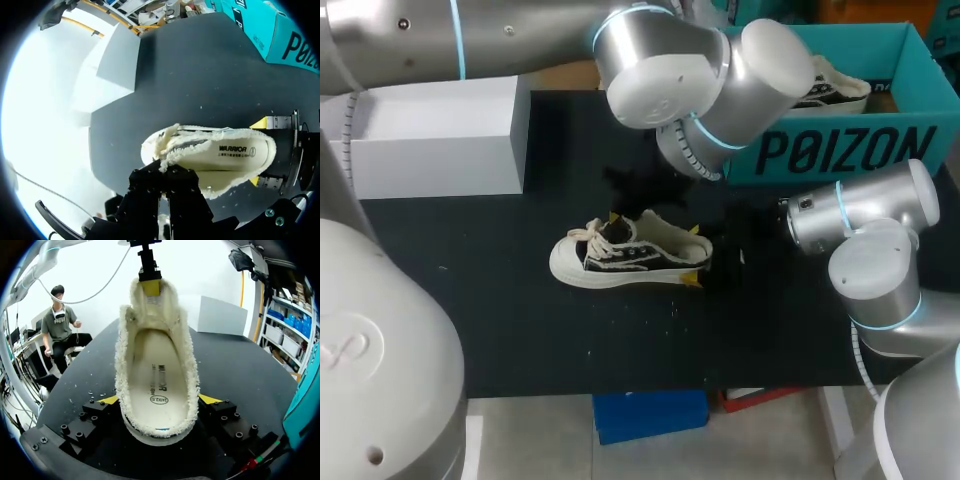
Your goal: Take the shoe out of the shoebox, open the shoe tongue, remove and reinsert the insole, then place the shoe into the shoebox
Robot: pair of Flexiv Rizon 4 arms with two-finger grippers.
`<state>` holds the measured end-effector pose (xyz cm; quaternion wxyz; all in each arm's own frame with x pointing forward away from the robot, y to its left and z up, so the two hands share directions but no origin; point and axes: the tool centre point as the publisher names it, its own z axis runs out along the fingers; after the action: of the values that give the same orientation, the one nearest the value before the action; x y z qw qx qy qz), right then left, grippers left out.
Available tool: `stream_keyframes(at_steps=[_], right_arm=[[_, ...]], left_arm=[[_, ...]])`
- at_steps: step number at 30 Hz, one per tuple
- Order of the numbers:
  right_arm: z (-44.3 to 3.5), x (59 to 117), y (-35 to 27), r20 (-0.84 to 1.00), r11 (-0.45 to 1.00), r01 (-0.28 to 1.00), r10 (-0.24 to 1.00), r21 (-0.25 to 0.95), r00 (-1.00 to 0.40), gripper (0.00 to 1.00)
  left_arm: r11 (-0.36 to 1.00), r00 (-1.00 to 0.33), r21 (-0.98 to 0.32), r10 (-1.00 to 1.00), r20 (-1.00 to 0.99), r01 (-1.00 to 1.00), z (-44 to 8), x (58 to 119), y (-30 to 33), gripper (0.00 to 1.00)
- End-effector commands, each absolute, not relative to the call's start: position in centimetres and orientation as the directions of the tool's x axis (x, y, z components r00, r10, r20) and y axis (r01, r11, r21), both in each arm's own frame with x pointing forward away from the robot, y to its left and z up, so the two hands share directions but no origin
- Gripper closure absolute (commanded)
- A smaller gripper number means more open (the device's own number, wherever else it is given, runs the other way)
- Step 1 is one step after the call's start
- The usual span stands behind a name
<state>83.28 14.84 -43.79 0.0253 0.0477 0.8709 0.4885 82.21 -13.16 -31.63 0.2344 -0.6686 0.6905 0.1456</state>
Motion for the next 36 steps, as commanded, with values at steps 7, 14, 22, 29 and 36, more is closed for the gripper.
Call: stream_keyframes(at_steps=[7,14,22,29,36], right_arm=[[-44.0,83.4,15.0,0.004,0.519,0.06,0.109,0.853,-0.994,1.0],[-44.0,83.4,15.0,0.004,0.519,0.06,0.109,0.853,-0.994,1.0],[-44.0,83.4,15.0,0.004,0.519,0.06,0.109,0.853,-0.994,1.0],[-44.0,83.4,15.0,0.004,0.519,0.06,0.109,0.853,-0.994,1.0],[-44.0,83.4,15.0,0.004,0.519,0.06,0.109,0.853,-0.994,1.0]], left_arm=[[0.022,0.059,-0.15,-0.855,-0.515,-0.988,-30.7,81.2,-10.0,1.0],[0.004,0.079,-0.157,-0.853,-0.516,-0.988,-30.9,80.7,-8.6,1.0],[-0.028,0.085,-0.114,-0.844,-0.529,-0.993,-33.1,79.6,-6.8,0.89],[-0.065,0.116,-0.114,-0.844,-0.524,-0.991,-33.3,79.0,-5.3,0.0],[-0.094,0.147,-0.127,-0.843,-0.517,-0.987,-33.0,78.8,-4.1,0.0]])
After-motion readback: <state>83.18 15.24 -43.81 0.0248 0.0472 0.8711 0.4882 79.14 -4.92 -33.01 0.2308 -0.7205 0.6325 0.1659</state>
